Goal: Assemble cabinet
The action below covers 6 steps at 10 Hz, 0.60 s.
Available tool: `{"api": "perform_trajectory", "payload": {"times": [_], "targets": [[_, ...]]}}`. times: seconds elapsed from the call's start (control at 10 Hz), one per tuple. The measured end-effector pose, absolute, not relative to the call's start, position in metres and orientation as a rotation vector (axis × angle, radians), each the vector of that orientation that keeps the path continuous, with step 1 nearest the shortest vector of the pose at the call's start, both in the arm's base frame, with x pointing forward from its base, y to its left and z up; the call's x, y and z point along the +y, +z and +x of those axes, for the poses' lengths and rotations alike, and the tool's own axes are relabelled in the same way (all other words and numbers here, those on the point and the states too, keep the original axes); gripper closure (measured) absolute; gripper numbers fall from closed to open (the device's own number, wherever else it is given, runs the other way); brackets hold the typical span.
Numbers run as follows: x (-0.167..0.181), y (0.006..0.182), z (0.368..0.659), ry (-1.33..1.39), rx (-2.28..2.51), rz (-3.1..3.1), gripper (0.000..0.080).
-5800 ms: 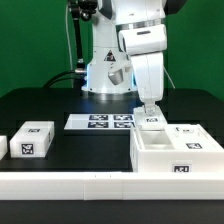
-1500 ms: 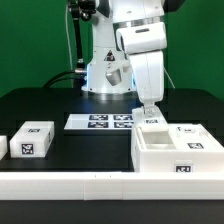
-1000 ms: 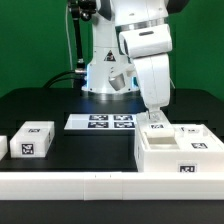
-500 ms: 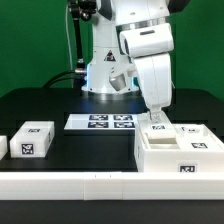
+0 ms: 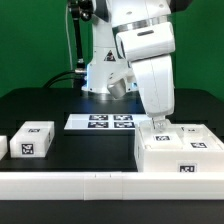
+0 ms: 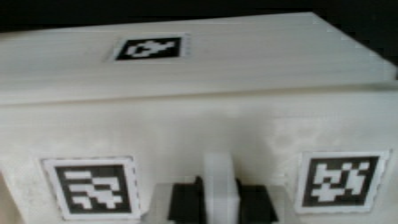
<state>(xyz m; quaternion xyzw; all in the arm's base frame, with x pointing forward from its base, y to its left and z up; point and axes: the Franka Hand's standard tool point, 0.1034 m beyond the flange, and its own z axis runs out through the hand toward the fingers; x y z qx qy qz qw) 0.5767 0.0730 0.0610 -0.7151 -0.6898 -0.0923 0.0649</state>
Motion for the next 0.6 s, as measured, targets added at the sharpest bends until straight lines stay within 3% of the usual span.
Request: {"api": "perform_trajectory", "payload": {"times": [0.6], "targets": [[0.0737,0.0605,0.5841,-0.223,-2.1,-2.12,0.0737]]}}
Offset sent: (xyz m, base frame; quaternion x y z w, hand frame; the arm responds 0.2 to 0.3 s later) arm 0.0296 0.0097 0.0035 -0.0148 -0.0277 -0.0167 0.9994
